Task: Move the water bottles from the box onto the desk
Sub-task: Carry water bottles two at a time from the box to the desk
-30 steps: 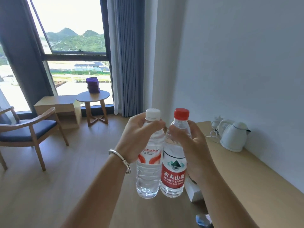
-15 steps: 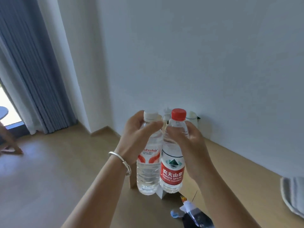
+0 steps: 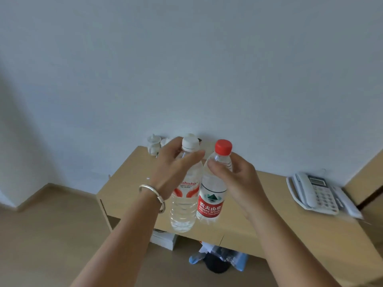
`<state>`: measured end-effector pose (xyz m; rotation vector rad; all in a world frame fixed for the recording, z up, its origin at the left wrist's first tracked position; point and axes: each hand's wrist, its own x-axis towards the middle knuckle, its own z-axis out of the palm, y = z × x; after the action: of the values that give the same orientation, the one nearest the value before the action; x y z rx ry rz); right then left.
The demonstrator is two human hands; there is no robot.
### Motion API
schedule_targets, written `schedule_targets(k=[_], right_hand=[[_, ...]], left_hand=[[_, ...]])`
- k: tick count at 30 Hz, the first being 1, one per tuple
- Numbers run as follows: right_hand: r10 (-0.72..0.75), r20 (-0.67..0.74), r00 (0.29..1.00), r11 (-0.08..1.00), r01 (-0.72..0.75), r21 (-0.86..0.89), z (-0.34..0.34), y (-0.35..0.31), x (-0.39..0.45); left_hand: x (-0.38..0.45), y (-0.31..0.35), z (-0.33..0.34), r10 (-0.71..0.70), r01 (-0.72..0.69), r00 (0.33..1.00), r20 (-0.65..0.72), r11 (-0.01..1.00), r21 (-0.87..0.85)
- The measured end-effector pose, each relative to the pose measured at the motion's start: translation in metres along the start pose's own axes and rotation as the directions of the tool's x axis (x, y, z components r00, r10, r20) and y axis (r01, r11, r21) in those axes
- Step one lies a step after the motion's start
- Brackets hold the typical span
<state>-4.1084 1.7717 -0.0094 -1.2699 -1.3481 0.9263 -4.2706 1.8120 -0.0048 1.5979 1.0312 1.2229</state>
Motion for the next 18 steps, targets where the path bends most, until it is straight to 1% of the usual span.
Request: schedule_targets(k=[2, 3, 5, 8, 11, 15, 18], right_hand=[[0.022, -0.044, 0.999, 0.999, -0.023, -0.022, -0.009, 0.009, 0.010], [0.031, -0.065, 0.997, 0.999, -0.033, -0.032, -0.014, 0.013, 0.015], [0.046, -0.113, 0.993, 0.998, -0.050, -0.034, -0.026, 0.023, 0.026], [0.066, -0.179, 0.982, 0.997, -0.072, -0.026, -0.047, 0.043, 0.048], [0.083, -0.218, 0.972, 0.995, -0.093, -0.034, -0.071, 0.068, 0.078], [0.108, -0.218, 0.970, 0.991, -0.122, -0.049, -0.102, 0.106, 0.132], [0.127, -0.170, 0.977, 0.988, -0.139, -0.061, -0.124, 0.139, 0.178]], left_hand=[[0.018, -0.009, 0.012, 0.013, -0.013, 0.998, 0.058, 1.000, -0.003], [0.029, -0.014, 0.020, 0.011, -0.008, 0.997, 0.075, 0.999, -0.037], [0.051, -0.029, 0.035, -0.002, 0.007, 0.995, 0.100, 0.999, -0.049], [0.086, -0.052, 0.059, -0.003, 0.006, 0.989, 0.147, 1.000, -0.026], [0.120, -0.069, 0.081, -0.022, 0.015, 0.982, 0.187, 0.999, 0.042], [0.170, -0.101, 0.111, -0.054, 0.020, 0.971, 0.231, 0.989, 0.144], [0.213, -0.127, 0.134, -0.116, 0.067, 0.970, 0.216, 0.972, 0.223]])
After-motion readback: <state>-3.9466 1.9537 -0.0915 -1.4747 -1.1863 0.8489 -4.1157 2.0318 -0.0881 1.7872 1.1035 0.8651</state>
